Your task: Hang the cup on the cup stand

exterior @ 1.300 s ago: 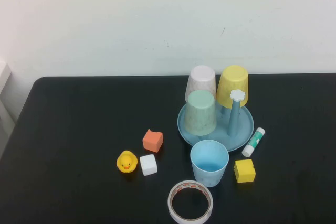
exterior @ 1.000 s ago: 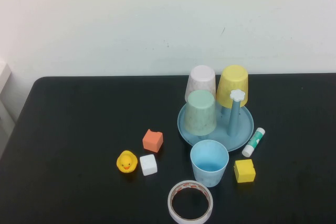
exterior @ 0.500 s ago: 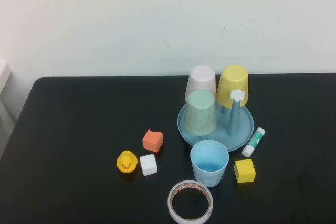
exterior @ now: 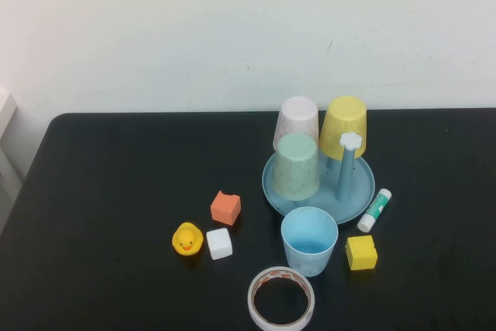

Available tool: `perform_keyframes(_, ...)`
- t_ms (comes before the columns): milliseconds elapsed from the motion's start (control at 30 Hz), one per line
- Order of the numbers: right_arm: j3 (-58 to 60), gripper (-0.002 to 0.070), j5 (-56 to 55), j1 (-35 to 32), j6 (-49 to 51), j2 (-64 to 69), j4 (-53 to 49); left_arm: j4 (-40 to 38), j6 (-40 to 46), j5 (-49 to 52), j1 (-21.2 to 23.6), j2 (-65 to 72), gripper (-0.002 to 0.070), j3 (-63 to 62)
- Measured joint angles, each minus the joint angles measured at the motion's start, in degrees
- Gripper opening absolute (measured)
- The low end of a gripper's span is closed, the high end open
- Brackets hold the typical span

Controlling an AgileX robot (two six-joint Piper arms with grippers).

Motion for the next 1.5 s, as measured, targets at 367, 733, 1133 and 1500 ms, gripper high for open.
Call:
perform_keyframes(367, 0.11, -0.0001, -28.04, 0.00, -2.94, 0.00, -3.06, -0.13, -0.78, -39.13, 0.00, 0.00, -0.0002, 0.00)
perform_keyframes(733, 0.11, -0.0001, -41.68, 0.00, 6.32, 0.00, 2.80, 1.41, -6.72, -52.73, 0.00, 0.00, -0.0002, 0.00)
perform_keyframes(1133, -9.98, -0.0001, -34.59, 0.00, 0.02, 0.00, 2.96, 2.99, -11.35, -20.72, 0.00, 2.09, -0.0002, -23.16)
perform_keyframes(1500, -30.90, -0.0001, -7.25, 0.00, -6.63, 16.41, 3.77, 3.53, -5.12, -12.99, 0.00, 17.06, -0.0002, -33.41)
